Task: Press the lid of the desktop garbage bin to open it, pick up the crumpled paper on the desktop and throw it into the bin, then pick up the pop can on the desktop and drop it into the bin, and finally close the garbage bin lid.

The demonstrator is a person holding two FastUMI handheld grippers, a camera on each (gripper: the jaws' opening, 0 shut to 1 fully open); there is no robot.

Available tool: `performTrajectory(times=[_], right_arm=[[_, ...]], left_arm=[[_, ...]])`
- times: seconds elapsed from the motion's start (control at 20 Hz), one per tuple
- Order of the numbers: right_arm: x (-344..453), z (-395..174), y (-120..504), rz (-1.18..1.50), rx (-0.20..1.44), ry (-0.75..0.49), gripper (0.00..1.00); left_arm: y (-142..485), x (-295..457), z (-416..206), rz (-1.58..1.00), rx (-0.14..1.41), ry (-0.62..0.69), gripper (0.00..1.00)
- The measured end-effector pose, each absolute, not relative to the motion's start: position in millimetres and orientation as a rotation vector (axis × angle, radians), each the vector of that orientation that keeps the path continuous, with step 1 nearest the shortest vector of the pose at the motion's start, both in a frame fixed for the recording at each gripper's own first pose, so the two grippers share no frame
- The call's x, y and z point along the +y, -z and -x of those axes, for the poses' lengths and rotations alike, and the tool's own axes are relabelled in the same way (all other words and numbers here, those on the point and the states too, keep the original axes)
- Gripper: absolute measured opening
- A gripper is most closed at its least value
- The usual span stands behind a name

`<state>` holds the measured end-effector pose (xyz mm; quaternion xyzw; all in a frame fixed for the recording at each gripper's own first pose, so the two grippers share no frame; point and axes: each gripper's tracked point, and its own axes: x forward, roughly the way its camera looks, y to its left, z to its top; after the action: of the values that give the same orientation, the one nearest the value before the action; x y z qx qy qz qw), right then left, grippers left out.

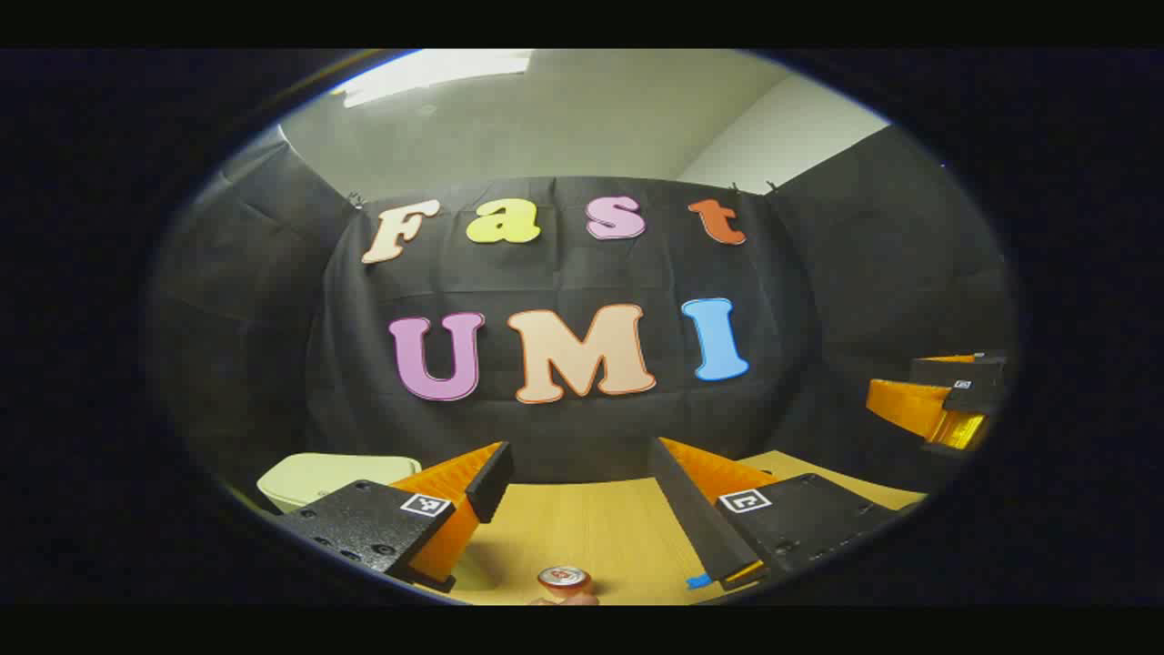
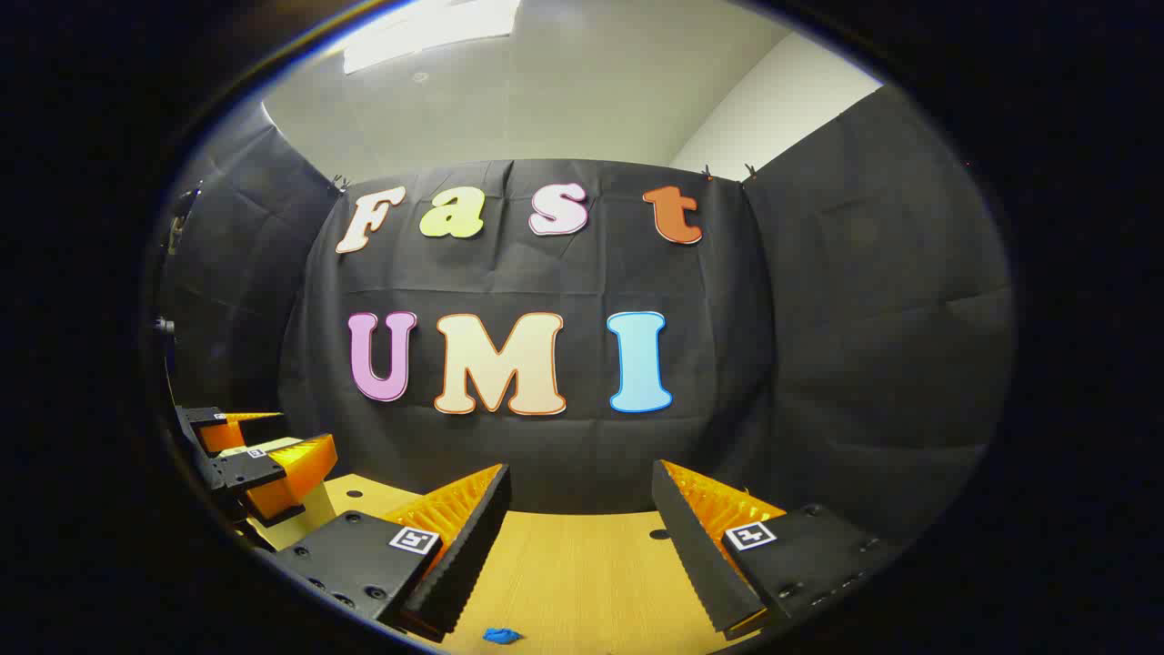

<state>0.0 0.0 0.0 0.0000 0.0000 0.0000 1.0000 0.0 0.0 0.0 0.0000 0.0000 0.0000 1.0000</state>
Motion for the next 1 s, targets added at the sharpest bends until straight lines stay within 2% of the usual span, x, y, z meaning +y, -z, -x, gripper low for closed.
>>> performTrajectory(times=[0.05,0.55,0.65,1.0], right_arm=[[0,-1,-2,-0.003,-0.009,-0.006,0.98],[36,-13,4,0.019,-0.008,-0.113,0.98],[38,-14,4,0.017,-0.007,-0.121,0.98],[42,-10,3,0.02,-0.012,-0.139,0.98]], left_arm=[[1,1,1,0.0,0.001,-0.007,0.93],[7,24,7,0.003,0.027,-0.081,0.91],[6,25,8,-0.003,0.029,-0.084,0.93],[0,33,10,-0.015,0.011,-0.105,0.91]])
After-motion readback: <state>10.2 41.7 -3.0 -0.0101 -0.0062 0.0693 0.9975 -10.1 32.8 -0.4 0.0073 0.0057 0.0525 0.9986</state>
